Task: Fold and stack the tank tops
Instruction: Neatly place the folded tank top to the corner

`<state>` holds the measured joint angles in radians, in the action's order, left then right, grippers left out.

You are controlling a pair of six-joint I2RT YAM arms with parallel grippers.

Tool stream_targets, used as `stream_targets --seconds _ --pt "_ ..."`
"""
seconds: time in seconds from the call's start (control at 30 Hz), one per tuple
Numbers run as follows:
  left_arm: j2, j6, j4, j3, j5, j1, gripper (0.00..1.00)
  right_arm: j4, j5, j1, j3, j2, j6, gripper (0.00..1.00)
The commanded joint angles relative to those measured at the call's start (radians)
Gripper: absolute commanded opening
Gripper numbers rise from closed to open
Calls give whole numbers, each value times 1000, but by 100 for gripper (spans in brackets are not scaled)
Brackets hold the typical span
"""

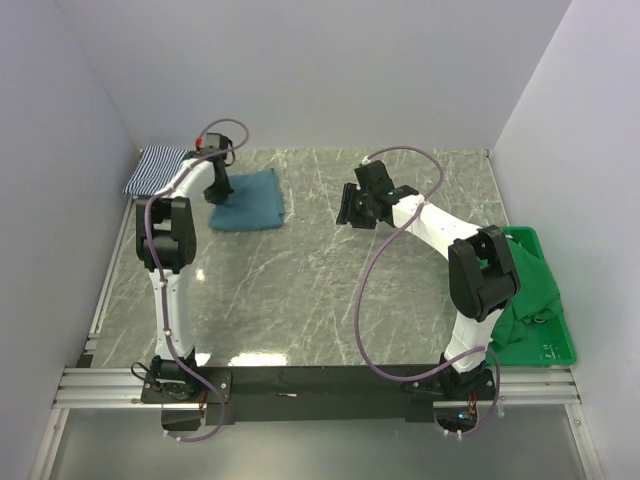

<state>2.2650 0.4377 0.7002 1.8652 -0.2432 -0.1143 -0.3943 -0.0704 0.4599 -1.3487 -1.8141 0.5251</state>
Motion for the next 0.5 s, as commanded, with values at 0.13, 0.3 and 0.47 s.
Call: stream_targets --seconds 0.13,0.3,0.47 --pt "105 -180 -4 233 -235 80 0 -17 -49 -3 -110 24 -28 56" --pt "159 -252 -8 377 -263 100 0 21 -91 -1 -121 7 -8 56" --pt "125 -312 -76 384 -288 108 0 38 -108 0 -147 -27 1 56"
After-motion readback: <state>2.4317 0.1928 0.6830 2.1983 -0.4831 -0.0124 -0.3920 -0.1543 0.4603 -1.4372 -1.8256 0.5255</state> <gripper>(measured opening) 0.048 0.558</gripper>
